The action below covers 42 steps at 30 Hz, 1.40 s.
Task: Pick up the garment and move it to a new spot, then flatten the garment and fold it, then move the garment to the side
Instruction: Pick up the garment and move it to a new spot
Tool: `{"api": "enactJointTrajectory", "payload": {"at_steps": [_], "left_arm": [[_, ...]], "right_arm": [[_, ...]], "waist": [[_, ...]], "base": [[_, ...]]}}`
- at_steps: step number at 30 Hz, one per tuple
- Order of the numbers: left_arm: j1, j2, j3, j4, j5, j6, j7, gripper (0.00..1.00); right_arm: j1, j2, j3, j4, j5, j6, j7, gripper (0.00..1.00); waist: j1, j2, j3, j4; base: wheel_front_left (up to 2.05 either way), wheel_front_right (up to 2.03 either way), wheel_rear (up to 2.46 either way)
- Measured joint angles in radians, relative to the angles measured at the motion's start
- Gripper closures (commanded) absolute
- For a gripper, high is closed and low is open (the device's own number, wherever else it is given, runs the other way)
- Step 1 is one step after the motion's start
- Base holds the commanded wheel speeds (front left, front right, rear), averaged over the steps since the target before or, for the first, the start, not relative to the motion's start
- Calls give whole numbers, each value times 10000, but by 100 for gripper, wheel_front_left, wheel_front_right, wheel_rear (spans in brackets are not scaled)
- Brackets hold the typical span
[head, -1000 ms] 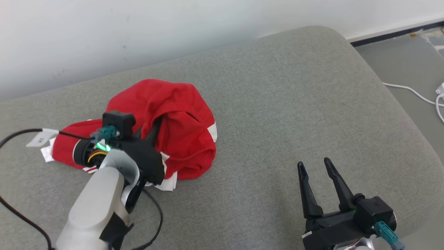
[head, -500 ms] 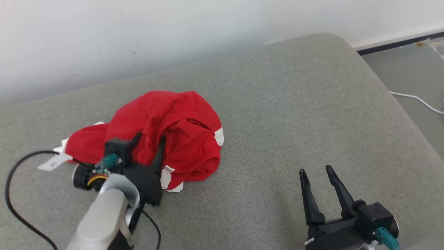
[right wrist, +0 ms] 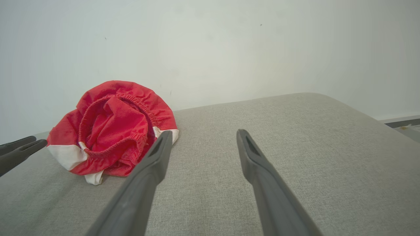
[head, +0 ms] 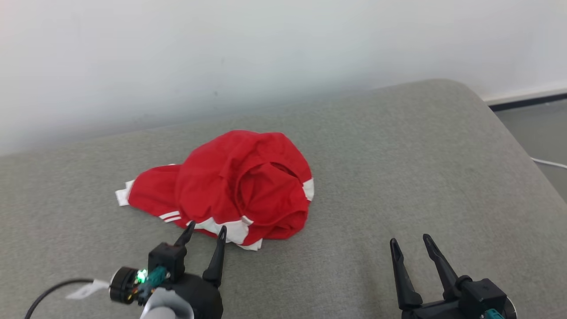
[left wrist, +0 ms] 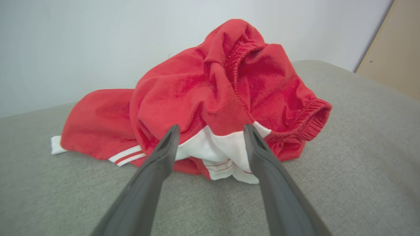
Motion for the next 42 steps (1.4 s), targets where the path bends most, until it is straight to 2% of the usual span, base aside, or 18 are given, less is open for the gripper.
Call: {"api": "enactJointTrajectory", "payload": {"at_steps": [7, 13, 21, 29, 33, 42], "left_arm": [[1046, 330, -33, -1440, 8, 433, 211, 0], [1221, 510, -117, -2412, 113, 685, 614, 0], [287, 453, -520, -2809, 280, 316, 1166, 0], [-1221, 240, -888, -2382, 506, 12, 1484, 0], [-1954, 180, -1078, -1639, 606, -196, 1877, 0], [-2891, 387, -1179, -127, 1185, 343, 2148, 0]], "right_arm": [[6, -36, -52, 17, 2, 0, 0, 0], [-1, -44, 8, 33, 13, 0, 0, 0], [-80, -90, 44, 27, 29, 0, 0, 0], [-424, -48, 115, 25, 35, 0, 0, 0], [-643, -13, 165, 36, 71, 0, 0, 0], [-646, 69, -15, 33, 105, 0, 0, 0]], "waist": [[0, 0, -226, 362], [-1, 0, -262, 302], [1, 0, 43, -33], [2, 0, 554, -416], [3, 0, 850, -675], [3, 0, 1301, -1197]], "base": [[0, 0, 0], [0, 0, 0], [0, 0, 0], [0, 0, 0], [0, 0, 0], [0, 0, 0]]}}
